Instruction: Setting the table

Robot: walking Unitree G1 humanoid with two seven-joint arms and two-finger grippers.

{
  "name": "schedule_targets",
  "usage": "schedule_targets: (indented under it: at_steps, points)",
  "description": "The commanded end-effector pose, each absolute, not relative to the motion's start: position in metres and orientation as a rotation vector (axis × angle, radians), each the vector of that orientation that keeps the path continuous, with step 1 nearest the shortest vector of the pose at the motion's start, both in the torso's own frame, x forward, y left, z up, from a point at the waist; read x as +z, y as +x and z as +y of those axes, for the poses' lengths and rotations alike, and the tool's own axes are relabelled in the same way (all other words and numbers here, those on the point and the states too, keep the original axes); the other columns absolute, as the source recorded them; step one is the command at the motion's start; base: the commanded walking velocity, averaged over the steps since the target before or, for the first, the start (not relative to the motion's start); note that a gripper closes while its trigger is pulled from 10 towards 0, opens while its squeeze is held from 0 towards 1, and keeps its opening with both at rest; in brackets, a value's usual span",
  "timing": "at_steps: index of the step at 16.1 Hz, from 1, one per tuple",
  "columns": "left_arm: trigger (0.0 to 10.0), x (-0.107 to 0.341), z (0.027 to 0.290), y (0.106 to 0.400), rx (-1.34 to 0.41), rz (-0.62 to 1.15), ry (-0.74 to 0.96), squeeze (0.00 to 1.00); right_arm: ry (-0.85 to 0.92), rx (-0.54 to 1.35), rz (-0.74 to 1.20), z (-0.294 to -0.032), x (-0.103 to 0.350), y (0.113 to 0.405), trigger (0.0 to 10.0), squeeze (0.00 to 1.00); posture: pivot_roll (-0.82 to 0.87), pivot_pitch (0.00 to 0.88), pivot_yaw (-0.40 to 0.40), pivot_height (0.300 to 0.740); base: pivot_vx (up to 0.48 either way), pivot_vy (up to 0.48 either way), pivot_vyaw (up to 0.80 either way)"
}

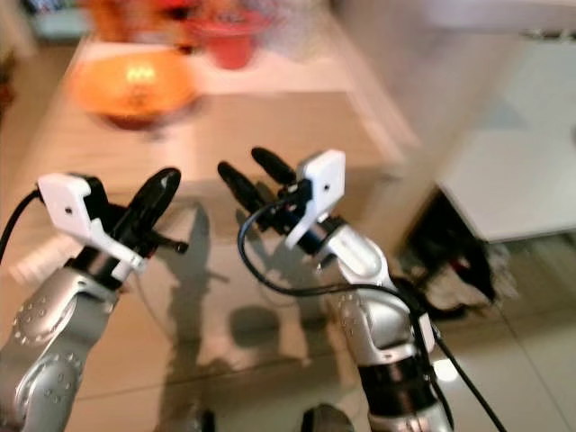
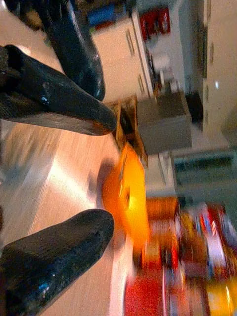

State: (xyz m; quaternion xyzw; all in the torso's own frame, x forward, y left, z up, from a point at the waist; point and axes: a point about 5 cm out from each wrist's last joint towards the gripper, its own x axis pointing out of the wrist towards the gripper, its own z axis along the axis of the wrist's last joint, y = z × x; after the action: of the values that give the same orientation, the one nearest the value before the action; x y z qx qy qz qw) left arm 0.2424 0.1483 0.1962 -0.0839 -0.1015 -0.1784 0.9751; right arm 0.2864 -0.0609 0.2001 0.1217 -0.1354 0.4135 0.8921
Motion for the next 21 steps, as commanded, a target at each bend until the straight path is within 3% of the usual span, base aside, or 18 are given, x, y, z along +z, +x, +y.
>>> schedule_targets:
  at_steps: [1, 4, 7, 15, 21]
  points:
    - [10.0, 0.199, 0.146, 0.244, -0.338, -0.234, -0.15, 0.0, 0.248, 0.821, -0.301, -0.068, 0.206, 0.291, 10.0, 0.0, -0.02, 0.105, -0.006, 0.74, 0.0, 0.0, 0.0]
    - [10.0, 0.197, 0.152, 0.245, -0.286, -0.226, -0.155, 0.0, 0.196, 0.748, -0.27, -0.073, 0.203, 0.301, 10.0, 0.0, -0.02, 0.105, -0.006, 0.74, 0.0, 0.0, 0.0]
    - [10.0, 0.201, 0.155, 0.244, -0.288, -0.267, -0.142, 0.0, 0.216, 0.63, -0.283, -0.082, 0.208, 0.312, 10.0, 0.0, -0.02, 0.106, -0.007, 0.74, 0.48, 0.0, 0.53]
    - [10.0, 0.2, 0.147, 0.245, -0.333, -0.263, -0.141, 0.0, 0.239, 0.618, -0.326, -0.087, 0.223, 0.316, 10.0, 0.0, -0.02, 0.11, -0.002, 0.74, 0.465, 0.0, 0.2]
    - [10.0, 0.198, 0.144, 0.247, -0.341, -0.252, -0.142, 0.0, 0.179, 0.605, -0.404, -0.091, 0.263, 0.32, 10.0, 0.0, -0.03, 0.114, -0.001, 0.74, 0.0, 0.0, 0.0]
